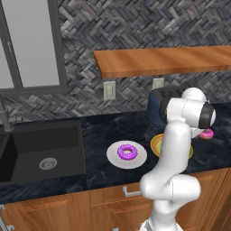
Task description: Place the pastries on the plates.
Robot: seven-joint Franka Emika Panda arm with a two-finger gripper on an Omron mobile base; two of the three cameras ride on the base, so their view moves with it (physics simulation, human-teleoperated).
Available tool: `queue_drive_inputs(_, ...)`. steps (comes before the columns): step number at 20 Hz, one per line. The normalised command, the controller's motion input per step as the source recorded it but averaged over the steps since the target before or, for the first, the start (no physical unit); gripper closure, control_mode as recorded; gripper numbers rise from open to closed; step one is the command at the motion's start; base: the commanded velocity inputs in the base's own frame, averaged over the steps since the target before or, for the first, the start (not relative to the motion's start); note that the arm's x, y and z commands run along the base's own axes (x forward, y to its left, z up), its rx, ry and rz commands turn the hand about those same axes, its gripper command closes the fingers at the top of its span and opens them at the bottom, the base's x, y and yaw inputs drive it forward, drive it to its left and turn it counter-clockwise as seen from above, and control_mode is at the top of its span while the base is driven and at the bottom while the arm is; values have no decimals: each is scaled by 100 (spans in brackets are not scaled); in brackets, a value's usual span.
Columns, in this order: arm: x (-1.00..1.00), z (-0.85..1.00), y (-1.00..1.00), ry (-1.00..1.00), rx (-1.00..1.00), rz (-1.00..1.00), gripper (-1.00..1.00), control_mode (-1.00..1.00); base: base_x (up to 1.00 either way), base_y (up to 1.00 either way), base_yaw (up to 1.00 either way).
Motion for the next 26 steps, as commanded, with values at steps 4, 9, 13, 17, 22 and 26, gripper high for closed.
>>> queue_drive_inputs(4, -33, -59, 6, 8, -10, 0, 100, -100, 0, 0, 0)
queue_drive_inputs(9, -4, -11, 3, 2, -1, 0, 100, -100, 0, 0, 0)
queue_drive_inputs(13, -9, 19, 1, 0, 0, 0, 100, -100, 0, 0, 0)
queue_drive_inputs(17, -19, 100, 21, -2, 5, 0, 100, -100, 0, 0, 0)
queue_drive_inputs(22, -40, 84, 85, 6, 1, 12, 100, -100, 0, 0, 0)
queue_drive_inputs(26, -42, 54, 100, 7, 4, 12, 100, -100, 0, 0, 0)
